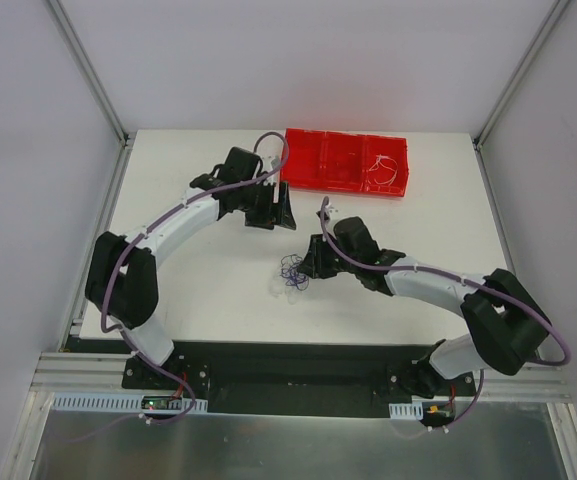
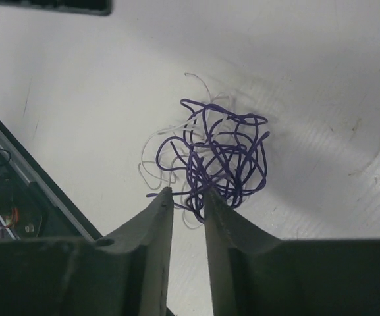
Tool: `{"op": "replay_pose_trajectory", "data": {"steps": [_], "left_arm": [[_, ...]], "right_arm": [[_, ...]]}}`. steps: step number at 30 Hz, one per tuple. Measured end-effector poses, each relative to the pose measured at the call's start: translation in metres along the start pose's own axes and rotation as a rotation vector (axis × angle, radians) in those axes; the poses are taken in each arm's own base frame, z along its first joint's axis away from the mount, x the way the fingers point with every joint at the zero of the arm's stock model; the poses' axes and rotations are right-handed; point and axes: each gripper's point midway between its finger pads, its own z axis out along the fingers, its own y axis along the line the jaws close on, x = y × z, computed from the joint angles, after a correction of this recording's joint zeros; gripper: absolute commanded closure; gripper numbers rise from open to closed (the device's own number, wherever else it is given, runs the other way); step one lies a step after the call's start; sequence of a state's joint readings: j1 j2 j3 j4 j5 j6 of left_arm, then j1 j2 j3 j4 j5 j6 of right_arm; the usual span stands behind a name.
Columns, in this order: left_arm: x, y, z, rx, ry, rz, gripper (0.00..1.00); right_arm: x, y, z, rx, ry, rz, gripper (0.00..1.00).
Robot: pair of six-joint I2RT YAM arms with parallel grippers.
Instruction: Untangle the cables
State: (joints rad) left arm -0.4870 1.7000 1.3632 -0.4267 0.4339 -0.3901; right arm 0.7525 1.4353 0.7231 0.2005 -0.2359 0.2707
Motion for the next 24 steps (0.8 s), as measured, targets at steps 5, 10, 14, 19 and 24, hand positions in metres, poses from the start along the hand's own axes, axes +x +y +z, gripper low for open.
{"op": "replay_pose_trajectory", "data": {"steps": [5,10,14,19,24], "left_arm": [[0.014,0.001,-0.003,0.025,-0.028,-0.057,0.19],[0.046,0.007,0.013,0.067,0.034,-0.131,0.18],[0.061,-0.014,0.029,0.138,0.081,-0.127,0.17],[0.067,-0.026,0.051,0.2,0.117,-0.158,0.22],[0.074,-0.028,0.063,0.262,0.131,-0.208,0.34]], "right_arm": [[0.001,-0.002,0.002,0.008,0.001,0.004,0.99],[-0.016,0.015,-0.013,-0.04,-0.057,-0.011,0.99],[-0.033,0.035,-0.031,-0.106,-0.119,-0.034,0.99],[-0.04,0.052,-0.046,-0.166,-0.143,-0.049,0.99],[-0.076,0.079,-0.069,-0.213,-0.223,-0.078,0.99]]}}
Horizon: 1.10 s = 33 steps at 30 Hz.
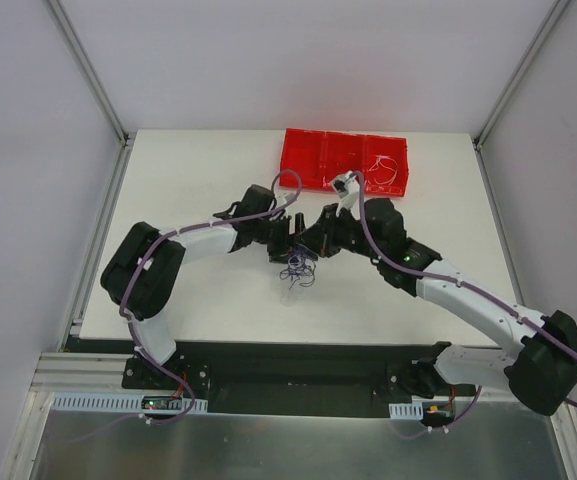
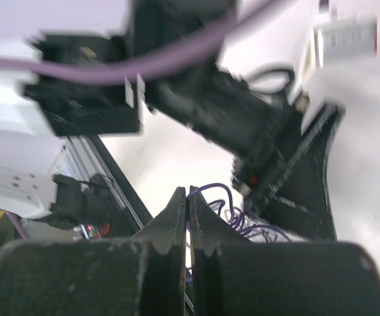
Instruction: Untangle the cables
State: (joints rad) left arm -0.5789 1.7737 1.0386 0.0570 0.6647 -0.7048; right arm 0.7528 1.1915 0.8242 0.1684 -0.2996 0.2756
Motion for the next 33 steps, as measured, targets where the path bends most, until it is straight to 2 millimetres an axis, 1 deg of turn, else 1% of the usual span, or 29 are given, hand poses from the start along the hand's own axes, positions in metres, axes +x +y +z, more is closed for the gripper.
{"op": "replay_pose_trajectory", "data": {"steps": [2,4,6,8,9,12,13,16,18,19,20,21,23,24,26,28,29,31,33], "left_arm": [[0.001,0.004,0.0,0.002,-0.01,-0.008,0.37],[0.004,0.012,-0.003,-0.014,-0.025,-0.016,0.42],[0.008,0.021,-0.012,-0.035,-0.046,-0.03,0.44],[0.009,0.029,-0.024,-0.054,-0.081,-0.038,0.45],[0.008,0.032,-0.03,-0.062,-0.101,-0.035,0.43],[0.005,0.034,-0.044,-0.061,-0.15,-0.017,0.27],[0.005,0.034,-0.049,-0.059,-0.17,-0.008,0.24],[0.011,0.028,-0.063,-0.042,-0.211,0.033,0.19],[0.013,0.018,-0.074,-0.019,-0.241,0.072,0.19],[0.012,0.011,-0.081,-0.005,-0.267,0.099,0.24],[0.011,0.003,-0.089,0.01,-0.298,0.125,0.32],[0.009,-0.003,-0.095,0.02,-0.325,0.145,0.36],[0.003,-0.018,-0.112,0.053,-0.407,0.199,0.41],[0.002,-0.025,-0.12,0.07,-0.447,0.225,0.41],[0.001,-0.032,-0.135,0.096,-0.524,0.264,0.37],[0.003,-0.037,-0.145,0.114,-0.581,0.286,0.2],[0.005,-0.04,-0.15,0.126,-0.602,0.297,0.15],[0.006,-0.044,-0.156,0.144,-0.634,0.308,0.11],[0.007,-0.052,-0.16,0.174,-0.644,0.322,0.13]], "right_arm": [[-0.023,0.015,-0.004,-0.026,-0.042,-0.018,0.99],[-0.046,0.031,-0.01,-0.055,-0.087,-0.038,0.99],[-0.061,0.043,-0.017,-0.073,-0.115,-0.052,0.99],[-0.078,0.056,-0.025,-0.091,-0.146,-0.073,0.99],[-0.085,0.061,-0.028,-0.097,-0.156,-0.081,0.99],[-0.106,0.078,-0.039,-0.116,-0.192,-0.11,0.99],[-0.114,0.084,-0.043,-0.123,-0.205,-0.121,0.99],[-0.129,0.096,-0.053,-0.135,-0.225,-0.145,0.99],[-0.134,0.101,-0.057,-0.141,-0.229,-0.158,0.99],[-0.135,0.102,-0.059,-0.143,-0.227,-0.161,0.99],[-0.135,0.102,-0.059,-0.142,-0.224,-0.162,0.99],[-0.133,0.101,-0.06,-0.14,-0.216,-0.161,0.99],[-0.129,0.099,-0.059,-0.134,-0.199,-0.157,0.99],[-0.127,0.098,-0.058,-0.131,-0.19,-0.155,0.99],[-0.125,0.097,-0.058,-0.13,-0.175,-0.151,0.99],[-0.125,0.098,-0.059,-0.132,-0.171,-0.15,0.99],[-0.126,0.099,-0.059,-0.134,-0.171,-0.15,0.99],[-0.127,0.1,-0.06,-0.136,-0.172,-0.151,0.99],[-0.128,0.101,-0.061,-0.139,-0.173,-0.152,0.99]]}}
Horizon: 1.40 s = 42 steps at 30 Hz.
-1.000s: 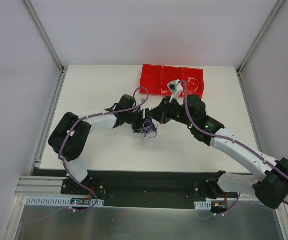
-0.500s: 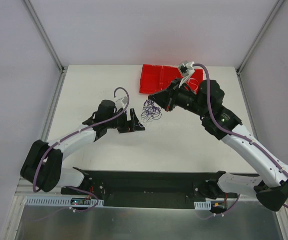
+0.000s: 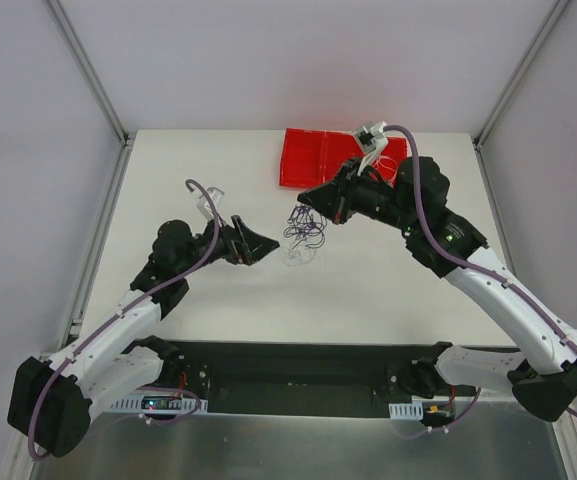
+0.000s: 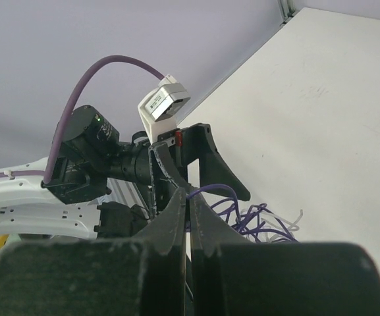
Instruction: Untangle the cables
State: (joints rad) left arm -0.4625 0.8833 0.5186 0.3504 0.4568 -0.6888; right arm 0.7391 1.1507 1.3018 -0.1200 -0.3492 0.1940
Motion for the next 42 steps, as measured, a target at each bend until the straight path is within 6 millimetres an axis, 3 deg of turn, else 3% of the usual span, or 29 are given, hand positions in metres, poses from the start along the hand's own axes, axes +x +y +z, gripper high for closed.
{"op": "replay_pose_trajectory", "data": {"steps": [9,14,18,22,26,32,35,39,42], "left_arm": [[0.021,-0.021,0.025,0.121,0.154,-0.007,0.36],[0.016,-0.017,0.04,0.102,0.17,-0.012,0.66],[0.011,-0.002,0.053,0.029,0.16,-0.014,0.99],[0.02,0.027,0.059,-0.096,0.199,-0.051,1.0],[0.035,0.058,0.055,-0.217,0.237,-0.099,1.0],[0.052,0.11,0.028,-0.412,0.254,-0.199,1.0],[0.054,0.123,0.016,-0.475,0.254,-0.218,1.0],[0.045,0.126,0.003,-0.527,0.218,-0.213,1.0],[0.031,0.131,-0.012,-0.587,0.169,-0.203,1.0]], "right_arm": [[-0.002,0.005,-0.001,-0.021,-0.003,0.009,0.99],[-0.004,0.009,-0.001,-0.038,-0.005,0.017,0.99],[-0.003,0.01,-0.001,-0.04,-0.004,0.022,0.99],[-0.01,0.014,-0.003,-0.045,-0.015,0.013,0.99],[-0.034,0.027,-0.012,-0.06,-0.061,-0.03,0.99],[-0.083,0.052,-0.044,-0.061,-0.191,-0.145,0.99],[-0.093,0.056,-0.06,-0.04,-0.233,-0.185,0.99],[-0.09,0.042,-0.067,0.038,-0.241,-0.211,0.99],[-0.077,0.006,-0.068,0.199,-0.209,-0.224,0.99]]}}
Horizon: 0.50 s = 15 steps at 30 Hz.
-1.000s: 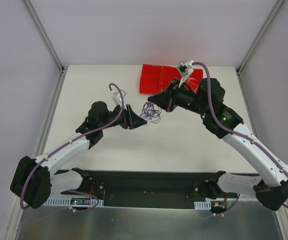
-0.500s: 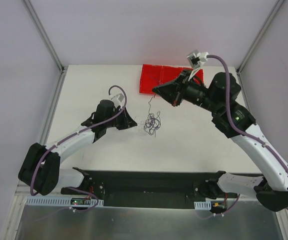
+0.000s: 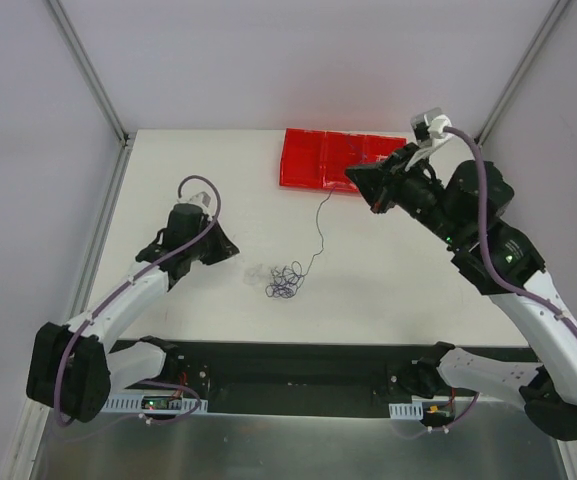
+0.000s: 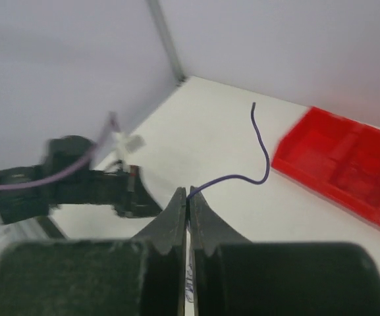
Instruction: Untangle the cables
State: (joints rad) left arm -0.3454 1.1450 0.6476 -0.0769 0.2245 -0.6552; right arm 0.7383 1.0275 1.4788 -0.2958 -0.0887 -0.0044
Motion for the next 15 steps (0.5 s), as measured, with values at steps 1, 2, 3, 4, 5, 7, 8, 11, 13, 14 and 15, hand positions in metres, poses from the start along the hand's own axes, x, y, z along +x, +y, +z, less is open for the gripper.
{"op": "replay_pose_trajectory", "data": {"steps": [1,2,3,4,5,7,8,11,13,14,15], "left_arm": [[-0.006,0.002,-0.007,-0.018,-0.023,0.009,1.0],[-0.013,0.0,-0.014,-0.023,-0.049,0.021,1.0],[-0.022,-0.006,-0.024,-0.018,-0.078,0.045,1.0],[-0.032,-0.016,-0.036,0.008,-0.115,0.078,1.0],[-0.041,-0.027,-0.046,0.035,-0.146,0.102,1.0],[-0.067,-0.064,-0.081,0.135,-0.232,0.191,1.0],[-0.077,-0.081,-0.096,0.184,-0.269,0.227,1.0],[-0.108,-0.141,-0.159,0.354,-0.405,0.361,1.0],[-0.118,-0.169,-0.195,0.442,-0.466,0.425,1.0],[-0.121,-0.182,-0.212,0.484,-0.491,0.452,1.0],[-0.123,-0.194,-0.228,0.524,-0.51,0.474,1.0]], "right_arm": [[0.009,-0.014,0.001,0.065,0.021,-0.015,0.99],[0.018,-0.026,0.001,0.119,0.041,-0.027,0.99],[0.032,-0.04,0.001,0.181,0.07,-0.042,0.99],[0.053,-0.057,0.001,0.247,0.119,-0.059,0.99],[0.07,-0.068,0.0,0.284,0.161,-0.066,0.99],[0.12,-0.09,-0.001,0.349,0.28,-0.078,1.0],[0.15,-0.1,-0.003,0.372,0.354,-0.08,0.99],[0.228,-0.121,-0.01,0.416,0.56,-0.079,0.99],[0.276,-0.131,-0.018,0.433,0.692,-0.067,0.99],[0.292,-0.134,-0.021,0.439,0.74,-0.061,0.99],[0.308,-0.137,-0.024,0.445,0.789,-0.056,0.96]]}}
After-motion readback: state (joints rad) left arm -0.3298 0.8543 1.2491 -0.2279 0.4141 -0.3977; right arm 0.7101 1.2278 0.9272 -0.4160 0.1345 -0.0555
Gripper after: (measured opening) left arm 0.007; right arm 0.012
